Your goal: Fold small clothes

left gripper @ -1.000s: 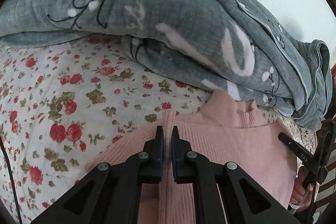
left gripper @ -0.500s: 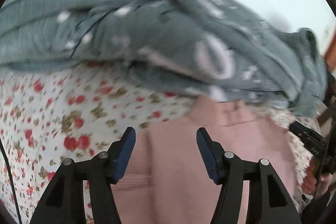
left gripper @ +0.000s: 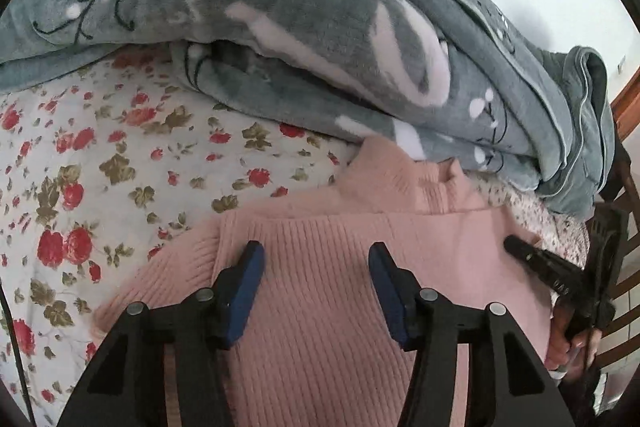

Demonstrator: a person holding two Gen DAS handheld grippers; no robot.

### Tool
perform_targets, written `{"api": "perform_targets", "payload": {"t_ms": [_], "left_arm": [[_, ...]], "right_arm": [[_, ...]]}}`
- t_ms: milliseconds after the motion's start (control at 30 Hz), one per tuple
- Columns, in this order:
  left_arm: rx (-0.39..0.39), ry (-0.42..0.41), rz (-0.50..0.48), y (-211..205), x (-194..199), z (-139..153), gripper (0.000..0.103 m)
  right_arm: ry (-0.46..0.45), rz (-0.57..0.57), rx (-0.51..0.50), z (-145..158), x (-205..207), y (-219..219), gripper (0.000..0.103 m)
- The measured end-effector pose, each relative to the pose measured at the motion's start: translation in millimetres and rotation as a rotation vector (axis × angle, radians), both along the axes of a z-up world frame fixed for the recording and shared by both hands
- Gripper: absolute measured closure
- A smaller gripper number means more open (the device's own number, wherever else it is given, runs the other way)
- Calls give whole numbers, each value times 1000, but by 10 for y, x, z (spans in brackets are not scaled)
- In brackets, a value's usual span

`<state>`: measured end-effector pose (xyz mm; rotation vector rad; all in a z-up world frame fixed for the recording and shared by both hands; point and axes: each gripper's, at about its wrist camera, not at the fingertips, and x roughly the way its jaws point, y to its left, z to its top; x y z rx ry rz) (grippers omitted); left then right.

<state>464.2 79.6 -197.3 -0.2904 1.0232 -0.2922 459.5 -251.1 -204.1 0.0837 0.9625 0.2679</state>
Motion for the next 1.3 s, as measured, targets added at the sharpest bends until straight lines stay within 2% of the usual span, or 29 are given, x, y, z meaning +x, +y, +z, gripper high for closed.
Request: {"api": "perform_targets", "payload": {"t_ms": [100, 200, 267, 400, 467, 533, 700, 800, 900, 1000, 1133, 1300], "left_arm": [[5, -15, 1, 20, -97, 163, 51], [17, -23, 7, 115, -292, 323, 48], [15, -23, 13, 220, -444, 398, 44], [-26, -36, 61, 467, -948, 504, 34], [-64, -39, 78, 536, -1165, 486, 26], [-111, -28, 93, 626, -1366, 437, 24], [-174, 33, 115, 699, -1578, 124, 20], [-282, 82, 133, 761, -1554, -128, 20], [-346, 56, 134, 793, -1475, -211, 18], [-349, 57, 111, 735, -1357, -213, 11], [-311, 68, 94, 616, -1122, -201, 11], [-303, 76, 105, 539, -866, -214, 11]], "right_arm": [[-15, -4, -50, 114, -80, 39, 97], [-62, -13, -86, 358, -257, 38, 77], [-98, -22, -69, 526, -434, -34, 59], [-129, -60, -9, 735, -914, -302, 44], [-116, -80, 15, 750, -1134, -439, 37], [-95, -98, 39, 697, -1345, -526, 33], [-2, -123, 98, 368, -1550, -606, 32], [51, -123, 142, 185, -1551, -610, 32], [88, -134, 165, 33, -1442, -592, 32], [86, -148, 186, 0, -1326, -607, 30], [94, -155, 203, -3, -1098, -579, 26], [110, -128, 189, -44, -763, -416, 27]]}}
